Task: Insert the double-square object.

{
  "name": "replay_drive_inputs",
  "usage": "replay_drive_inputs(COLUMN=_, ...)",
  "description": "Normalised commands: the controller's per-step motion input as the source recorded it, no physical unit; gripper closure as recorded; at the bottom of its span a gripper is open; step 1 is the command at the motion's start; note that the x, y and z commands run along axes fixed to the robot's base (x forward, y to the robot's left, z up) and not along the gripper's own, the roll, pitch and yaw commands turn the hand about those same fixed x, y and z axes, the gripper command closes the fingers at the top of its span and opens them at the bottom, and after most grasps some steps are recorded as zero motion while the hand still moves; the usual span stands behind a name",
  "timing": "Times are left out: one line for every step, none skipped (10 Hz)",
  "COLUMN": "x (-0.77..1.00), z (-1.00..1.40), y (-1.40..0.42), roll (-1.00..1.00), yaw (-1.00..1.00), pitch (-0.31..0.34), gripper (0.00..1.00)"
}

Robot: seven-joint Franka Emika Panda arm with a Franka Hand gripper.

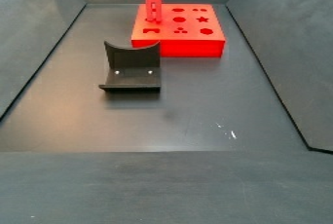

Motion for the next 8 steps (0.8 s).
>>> replay_drive_inputs(x=0.32, z=-0.08, y=0.0, roll=0.0, yaw=0.05, pitch=0.0, gripper=1.0)
replay_drive_inputs(x=0.4, z=-0.09, y=-0.01, roll=0.01, yaw=0.06, pitch=0.017, gripper=1.0)
replay_drive_inputs(x=0.3, z=-0.15, y=-0.03, roll=0.05, yaw=0.05, pitch=0.01, gripper=1.0)
replay_drive_inputs(x=0.0, z=-0.15, y=-0.04, roll=0.09, yaw=0.0, pitch=0.003, gripper=1.0)
replay_drive_inputs(x=0.0, z=0.0, y=-0.07, roll=0.01, yaw=0.0, pitch=0.0, gripper=1.0)
replay_drive_inputs(x=0.0, z=0.0, y=-0.14, roll=0.01, yaw=0.0, pitch=0.0, gripper=1.0)
replay_drive_inputs(x=0.0, z=0.0, y=-0.11, roll=0.01, yaw=0.0, pitch=0.0, gripper=1.0)
replay_drive_inputs(x=0.0, z=0.0, y=-0.07, roll=0.0, yaw=0.0, pitch=0.0, gripper=1.0)
